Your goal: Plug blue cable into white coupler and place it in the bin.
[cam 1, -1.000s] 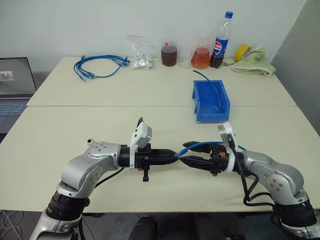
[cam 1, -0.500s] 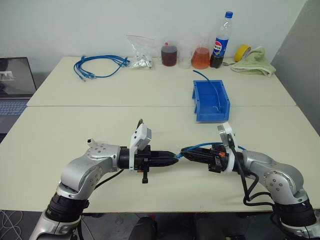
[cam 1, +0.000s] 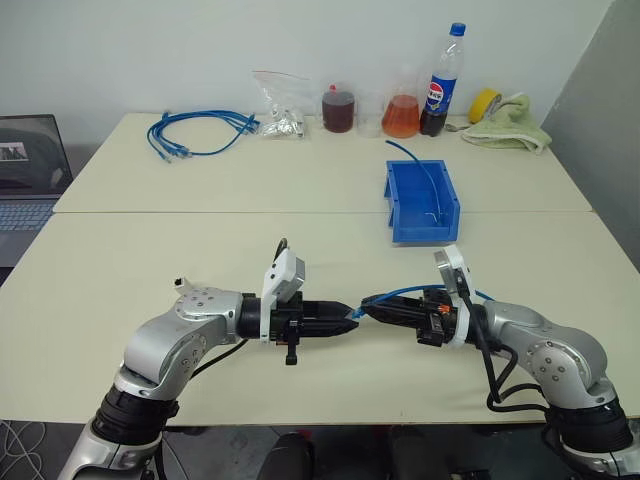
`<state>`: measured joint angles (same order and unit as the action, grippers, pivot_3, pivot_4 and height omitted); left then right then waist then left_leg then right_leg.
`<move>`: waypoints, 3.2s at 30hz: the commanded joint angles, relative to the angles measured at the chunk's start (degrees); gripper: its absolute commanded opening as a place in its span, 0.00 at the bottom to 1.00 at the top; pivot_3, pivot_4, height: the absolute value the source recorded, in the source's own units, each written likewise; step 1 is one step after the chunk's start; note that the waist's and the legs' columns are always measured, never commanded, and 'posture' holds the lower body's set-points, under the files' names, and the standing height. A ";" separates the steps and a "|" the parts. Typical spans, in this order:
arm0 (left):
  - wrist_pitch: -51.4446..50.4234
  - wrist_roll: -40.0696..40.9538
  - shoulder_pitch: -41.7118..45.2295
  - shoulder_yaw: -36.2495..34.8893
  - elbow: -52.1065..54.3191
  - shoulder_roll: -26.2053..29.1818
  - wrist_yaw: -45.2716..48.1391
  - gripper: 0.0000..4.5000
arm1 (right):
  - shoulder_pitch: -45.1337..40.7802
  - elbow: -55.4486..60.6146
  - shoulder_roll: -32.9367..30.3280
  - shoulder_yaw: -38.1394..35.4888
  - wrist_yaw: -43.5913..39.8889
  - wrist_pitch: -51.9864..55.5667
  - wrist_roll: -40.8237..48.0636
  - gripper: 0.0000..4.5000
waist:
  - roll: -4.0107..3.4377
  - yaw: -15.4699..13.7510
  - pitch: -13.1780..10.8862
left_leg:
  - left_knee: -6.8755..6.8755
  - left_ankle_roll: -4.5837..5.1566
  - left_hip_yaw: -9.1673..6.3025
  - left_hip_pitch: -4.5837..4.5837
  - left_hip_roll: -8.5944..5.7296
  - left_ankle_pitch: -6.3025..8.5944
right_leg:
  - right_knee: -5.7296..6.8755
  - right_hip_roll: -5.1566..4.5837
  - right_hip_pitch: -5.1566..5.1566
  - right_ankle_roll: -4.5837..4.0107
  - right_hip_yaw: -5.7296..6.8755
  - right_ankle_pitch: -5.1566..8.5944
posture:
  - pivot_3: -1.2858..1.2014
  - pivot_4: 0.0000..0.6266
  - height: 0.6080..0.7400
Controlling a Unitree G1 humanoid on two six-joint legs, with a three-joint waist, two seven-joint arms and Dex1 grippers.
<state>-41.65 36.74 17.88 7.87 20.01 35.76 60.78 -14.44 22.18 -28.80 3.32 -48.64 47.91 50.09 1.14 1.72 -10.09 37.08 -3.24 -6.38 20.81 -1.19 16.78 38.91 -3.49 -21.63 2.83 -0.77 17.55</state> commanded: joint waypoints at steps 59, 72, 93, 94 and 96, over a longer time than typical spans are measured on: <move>29.82 -30.28 -29.91 -26.76 -1.29 -24.25 -58.46 1.00 | -4.04 -6.88 -5.41 1.53 -10.48 -9.18 -10.82 0.01 | -0.23 -1.03 0.16 | -0.08 0.07 0.27 0.26 -0.11 0.13 | -0.69 -0.22 -0.01 0.17 -0.06 -0.11 | 0.52 0.24 1.00; 27.32 -28.79 -23.14 -26.18 -7.78 -20.50 -53.74 1.00 | -3.62 -5.94 -5.18 0.95 -9.57 -8.61 -10.22 0.01 | -0.21 -1.42 0.17 | -0.01 0.14 0.16 0.11 -0.11 0.16 | -0.72 -0.18 0.23 0.23 0.06 -0.16 | 0.52 0.24 1.00; 27.10 -27.74 -15.88 -26.82 -15.48 -20.26 -54.18 0.46 | -3.72 -5.42 -5.27 0.50 -8.72 -7.88 -9.73 0.01 | -0.21 -1.41 0.17 | 0.00 0.07 0.13 0.11 -0.11 0.12 | -0.71 -0.19 0.22 0.24 0.03 -0.17 | 0.52 0.24 1.00; 27.10 -27.70 -15.84 -26.84 -15.64 -20.19 -54.22 0.41 | -3.72 -5.40 -5.27 0.46 -8.68 -7.88 -9.71 0.01 | -0.21 -1.40 0.17 | 0.00 0.07 0.14 0.11 -0.11 0.12 | -0.71 -0.19 0.22 0.24 0.02 -0.17 | 0.52 0.24 1.00; 27.13 -27.74 -15.82 -26.80 -15.75 -20.12 -54.32 0.30 | -3.65 -5.32 -5.29 0.35 -8.64 -7.86 -9.63 0.01 | -0.21 -1.42 0.17 | 0.00 0.07 0.13 0.11 -0.11 0.12 | -0.72 -0.19 0.22 0.24 0.02 -0.17 | 0.52 0.24 1.00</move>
<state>-14.94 8.79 1.55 -18.06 3.66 14.89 6.82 -17.96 14.56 -34.00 5.52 -57.36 40.36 39.45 0.93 0.31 -9.92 37.08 -3.18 -6.25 20.92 -1.29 16.90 38.19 -3.68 -21.41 3.07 -0.75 17.38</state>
